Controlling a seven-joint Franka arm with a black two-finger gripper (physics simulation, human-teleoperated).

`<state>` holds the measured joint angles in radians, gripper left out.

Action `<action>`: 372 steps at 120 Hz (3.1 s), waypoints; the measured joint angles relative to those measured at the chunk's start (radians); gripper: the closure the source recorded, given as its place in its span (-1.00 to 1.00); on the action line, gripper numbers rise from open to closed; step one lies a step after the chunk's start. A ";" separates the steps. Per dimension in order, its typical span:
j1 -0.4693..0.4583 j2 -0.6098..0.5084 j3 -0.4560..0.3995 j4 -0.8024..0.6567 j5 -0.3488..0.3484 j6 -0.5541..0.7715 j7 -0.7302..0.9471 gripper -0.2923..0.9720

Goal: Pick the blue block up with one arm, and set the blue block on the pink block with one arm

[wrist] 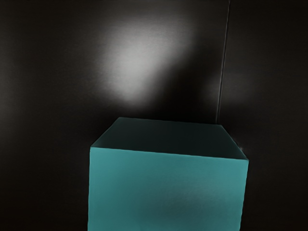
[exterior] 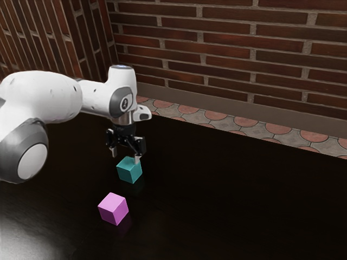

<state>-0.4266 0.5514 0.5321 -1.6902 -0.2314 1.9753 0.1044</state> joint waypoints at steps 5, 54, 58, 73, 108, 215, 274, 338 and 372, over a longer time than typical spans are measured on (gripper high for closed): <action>0.000 0.011 -0.001 -0.001 -0.013 0.002 0.001 -0.54; 0.015 0.117 0.002 0.030 -0.109 0.022 -0.012 -0.35; 0.015 0.119 0.002 0.031 -0.112 0.023 -0.014 -0.31; 0.011 0.117 0.007 0.031 -0.116 0.025 -0.024 -0.30; -0.085 -0.049 0.077 -0.045 -0.079 -0.017 -0.004 -0.08; -0.604 -0.489 0.539 -0.414 0.131 -0.199 0.072 -0.09; -0.575 -0.436 0.537 -0.408 0.192 -0.259 0.065 -0.09; -0.612 -0.301 0.513 -0.382 0.090 -0.220 0.063 -0.09; -0.609 -0.259 0.490 -0.375 0.054 -0.216 0.063 -0.08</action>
<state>-1.0357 0.2920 1.0217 -2.0655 -0.1772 1.7596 0.1677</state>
